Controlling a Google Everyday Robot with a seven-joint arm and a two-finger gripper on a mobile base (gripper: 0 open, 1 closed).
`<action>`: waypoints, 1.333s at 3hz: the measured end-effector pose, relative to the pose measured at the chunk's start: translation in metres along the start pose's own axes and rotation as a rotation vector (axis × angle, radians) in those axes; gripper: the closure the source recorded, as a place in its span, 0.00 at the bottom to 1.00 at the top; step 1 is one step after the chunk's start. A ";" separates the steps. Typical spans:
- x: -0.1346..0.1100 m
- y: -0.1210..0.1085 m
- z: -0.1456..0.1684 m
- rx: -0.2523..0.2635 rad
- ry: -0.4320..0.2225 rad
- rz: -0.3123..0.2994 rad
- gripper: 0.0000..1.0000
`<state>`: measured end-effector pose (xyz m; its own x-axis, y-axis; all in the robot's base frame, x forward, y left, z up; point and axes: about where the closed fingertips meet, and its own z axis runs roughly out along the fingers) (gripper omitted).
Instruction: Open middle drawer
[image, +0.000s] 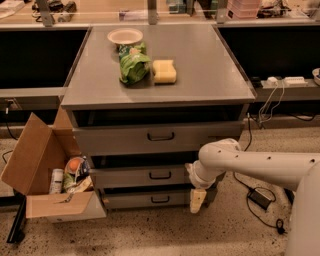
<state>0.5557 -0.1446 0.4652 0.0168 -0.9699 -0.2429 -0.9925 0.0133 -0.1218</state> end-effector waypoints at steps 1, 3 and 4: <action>0.010 -0.019 0.023 0.049 -0.004 -0.002 0.00; 0.015 -0.042 0.048 0.078 0.004 0.001 0.00; 0.016 -0.053 0.060 0.070 0.000 0.002 0.00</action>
Offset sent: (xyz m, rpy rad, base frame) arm 0.0507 -0.0067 -0.0474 -0.0112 -0.0862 -0.0246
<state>0.6163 -0.1464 0.4102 0.0146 -0.9699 -0.2429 -0.9815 0.0325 -0.1884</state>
